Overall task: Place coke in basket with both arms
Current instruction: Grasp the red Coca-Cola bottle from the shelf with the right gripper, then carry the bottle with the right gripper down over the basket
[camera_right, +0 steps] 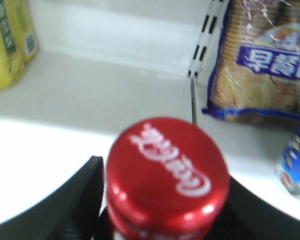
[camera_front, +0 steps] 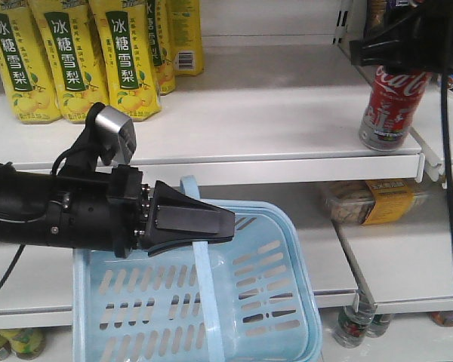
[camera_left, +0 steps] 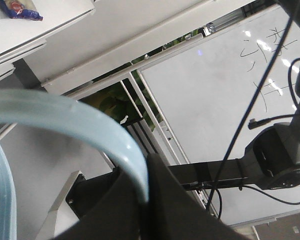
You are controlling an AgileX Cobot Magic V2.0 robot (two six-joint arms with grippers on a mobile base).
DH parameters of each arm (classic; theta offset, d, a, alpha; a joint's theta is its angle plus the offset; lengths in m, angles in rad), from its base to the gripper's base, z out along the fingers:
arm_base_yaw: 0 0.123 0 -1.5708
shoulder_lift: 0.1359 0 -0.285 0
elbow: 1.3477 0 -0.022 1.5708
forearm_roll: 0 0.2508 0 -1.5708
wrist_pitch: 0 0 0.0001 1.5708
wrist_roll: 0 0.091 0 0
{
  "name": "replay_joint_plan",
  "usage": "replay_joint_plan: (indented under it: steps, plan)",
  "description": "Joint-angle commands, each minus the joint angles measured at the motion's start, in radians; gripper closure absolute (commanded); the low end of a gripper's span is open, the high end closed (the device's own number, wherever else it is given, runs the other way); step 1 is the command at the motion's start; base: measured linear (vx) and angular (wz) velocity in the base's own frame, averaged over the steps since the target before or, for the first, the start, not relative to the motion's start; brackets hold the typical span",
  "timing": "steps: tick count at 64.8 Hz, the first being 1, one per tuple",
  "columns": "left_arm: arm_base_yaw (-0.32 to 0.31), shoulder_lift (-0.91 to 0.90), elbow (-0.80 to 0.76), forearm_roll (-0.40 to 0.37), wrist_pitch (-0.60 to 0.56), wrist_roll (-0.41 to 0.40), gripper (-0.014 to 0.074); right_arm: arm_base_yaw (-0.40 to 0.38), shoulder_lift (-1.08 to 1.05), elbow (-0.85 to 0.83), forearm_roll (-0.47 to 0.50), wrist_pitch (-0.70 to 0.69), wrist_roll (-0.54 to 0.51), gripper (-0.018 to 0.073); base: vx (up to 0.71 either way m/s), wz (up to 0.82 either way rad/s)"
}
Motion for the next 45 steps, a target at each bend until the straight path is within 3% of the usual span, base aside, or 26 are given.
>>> replay_joint_plan:
  steps: [1,14,24,34,45]
  plan:
    - [-0.005,-0.034,-0.026,-0.095,0.065,0.008,0.0604,0.057,-0.104,-0.033,-0.021,0.005,-0.05,0.0568,0.0,0.0]
    - [-0.005,-0.034,-0.026,-0.095,0.065,0.008,0.0603,0.212,-0.222,-0.02,0.061,0.127,-0.093,0.0567,0.0,0.0]
    - [-0.005,-0.034,-0.026,-0.095,0.065,0.008,0.0603,0.335,-0.26,0.1,0.085,0.125,-0.091,0.0566,0.0,0.0]
    - [-0.005,-0.034,-0.026,-0.095,0.065,0.008,0.0603,0.418,-0.244,0.283,0.072,-0.032,-0.014,0.0564,0.0,0.0]
    - [-0.005,-0.034,-0.026,-0.095,0.065,0.008,0.0603,0.424,-0.199,0.404,0.038,-0.263,0.118,0.0564,0.0,0.0]
